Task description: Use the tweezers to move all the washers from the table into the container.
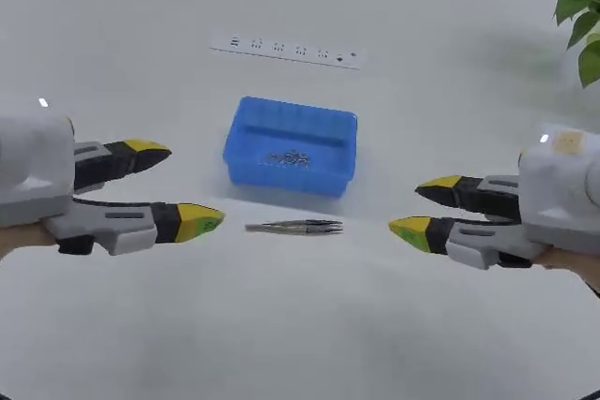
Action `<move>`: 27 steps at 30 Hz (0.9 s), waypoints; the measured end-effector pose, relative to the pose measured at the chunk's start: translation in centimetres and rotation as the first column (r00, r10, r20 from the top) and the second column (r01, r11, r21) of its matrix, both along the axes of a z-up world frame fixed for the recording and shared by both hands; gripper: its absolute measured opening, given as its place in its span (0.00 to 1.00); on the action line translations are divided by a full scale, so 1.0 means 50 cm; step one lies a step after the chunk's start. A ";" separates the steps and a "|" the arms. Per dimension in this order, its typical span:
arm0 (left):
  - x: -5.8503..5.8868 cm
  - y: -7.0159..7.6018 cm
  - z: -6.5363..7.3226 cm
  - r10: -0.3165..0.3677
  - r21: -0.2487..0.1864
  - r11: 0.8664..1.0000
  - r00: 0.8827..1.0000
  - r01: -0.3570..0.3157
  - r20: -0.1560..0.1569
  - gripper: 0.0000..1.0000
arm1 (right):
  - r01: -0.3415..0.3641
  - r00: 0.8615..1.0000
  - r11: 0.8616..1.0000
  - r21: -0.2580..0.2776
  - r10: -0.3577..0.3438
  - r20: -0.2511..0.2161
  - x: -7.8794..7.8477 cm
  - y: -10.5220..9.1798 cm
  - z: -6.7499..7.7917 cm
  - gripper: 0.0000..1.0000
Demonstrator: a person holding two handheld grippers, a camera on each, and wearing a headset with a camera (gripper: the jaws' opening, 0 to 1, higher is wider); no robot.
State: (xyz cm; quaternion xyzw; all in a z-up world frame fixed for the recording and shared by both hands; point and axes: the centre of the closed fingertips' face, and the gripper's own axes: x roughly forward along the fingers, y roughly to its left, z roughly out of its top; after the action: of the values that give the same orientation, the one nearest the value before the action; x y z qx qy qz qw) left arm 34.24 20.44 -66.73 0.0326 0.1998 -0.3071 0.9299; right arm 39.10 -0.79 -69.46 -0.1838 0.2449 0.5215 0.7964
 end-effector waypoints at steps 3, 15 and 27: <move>-0.016 0.007 0.016 0.004 0.005 1.000 1.000 -0.005 0.025 0.82 | 0.013 0.999 1.000 -0.013 -0.012 0.043 -0.009 -0.014 0.012 0.51; -0.053 0.011 0.086 -0.024 0.000 1.000 0.996 0.024 0.089 1.00 | 0.035 0.990 0.999 0.023 -0.038 0.136 -0.016 -0.018 0.079 0.93; -0.058 0.014 0.090 -0.021 -0.004 1.000 0.996 0.022 0.092 1.00 | 0.015 0.991 1.000 0.001 -0.015 0.131 -0.036 -0.018 0.073 1.00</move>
State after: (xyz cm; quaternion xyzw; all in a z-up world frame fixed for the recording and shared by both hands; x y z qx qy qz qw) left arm 31.36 21.13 -62.22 0.0466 0.1559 -0.3157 0.9348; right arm 37.31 -1.67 -65.81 -0.2159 0.1935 0.5021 0.8148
